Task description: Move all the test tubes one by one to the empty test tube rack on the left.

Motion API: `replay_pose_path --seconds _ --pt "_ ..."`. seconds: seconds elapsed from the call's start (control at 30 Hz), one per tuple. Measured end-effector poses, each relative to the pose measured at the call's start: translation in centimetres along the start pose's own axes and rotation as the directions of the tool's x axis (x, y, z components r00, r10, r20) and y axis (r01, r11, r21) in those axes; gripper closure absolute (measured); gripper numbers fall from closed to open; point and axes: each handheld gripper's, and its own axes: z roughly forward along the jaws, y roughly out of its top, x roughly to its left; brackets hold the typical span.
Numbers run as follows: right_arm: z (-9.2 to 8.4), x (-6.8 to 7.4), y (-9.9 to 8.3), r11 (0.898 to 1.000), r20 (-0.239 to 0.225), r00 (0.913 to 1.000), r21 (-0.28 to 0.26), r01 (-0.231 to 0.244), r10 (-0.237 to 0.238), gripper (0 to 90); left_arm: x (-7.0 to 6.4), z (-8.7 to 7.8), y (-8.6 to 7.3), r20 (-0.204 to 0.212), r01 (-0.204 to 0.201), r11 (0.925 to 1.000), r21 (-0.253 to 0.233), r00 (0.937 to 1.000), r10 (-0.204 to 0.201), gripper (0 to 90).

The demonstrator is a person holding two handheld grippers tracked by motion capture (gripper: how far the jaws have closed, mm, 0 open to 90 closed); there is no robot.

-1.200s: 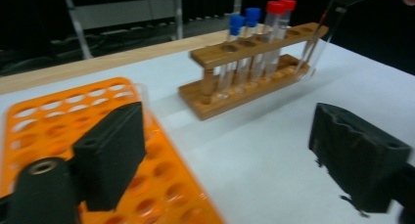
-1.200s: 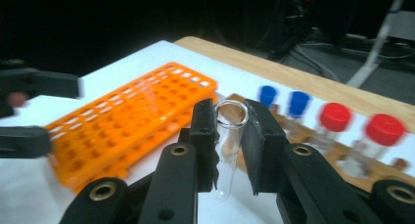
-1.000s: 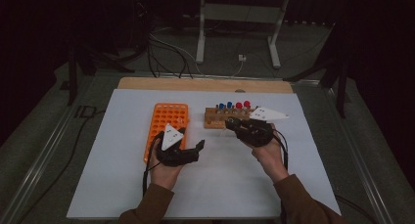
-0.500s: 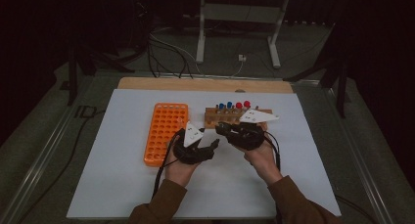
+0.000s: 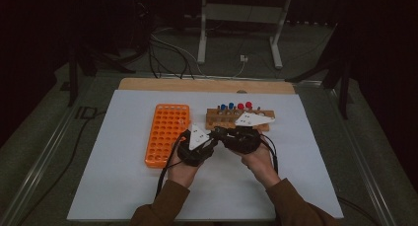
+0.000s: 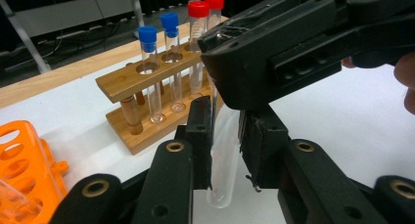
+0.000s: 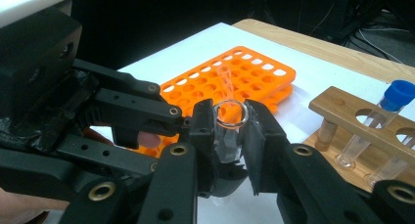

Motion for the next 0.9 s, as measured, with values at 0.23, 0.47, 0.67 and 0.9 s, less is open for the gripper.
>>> replay_pose_path --seconds 0.23,0.47,0.67,0.9 --pt "-1.0 -0.7 0.1 0.997 -0.02 0.999 -0.059 -0.041 0.04 51.3 0.6 0.0 -0.1 -0.016 0.026 0.9997 0.003 0.9995 -0.026 76.4" --pt "-2.1 -1.1 -0.3 0.998 0.072 0.9965 -0.054 -0.039 0.043 26.8 1.7 -0.5 -0.1 -0.033 0.065 0.9977 -0.016 0.9973 -0.066 76.4" --pt "-3.2 -1.6 -1.2 0.998 0.159 0.9867 -0.05 -0.025 0.032 13.8 2.5 -1.1 -0.2 -0.05 0.079 0.9966 -0.025 0.9956 -0.08 76.4" --pt "-5.1 -2.8 -2.3 0.997 0.181 0.9828 -0.069 -0.023 0.035 2.3 4.0 -2.2 -0.7 -0.077 0.102 0.9942 -0.034 0.9916 -0.104 76.3"
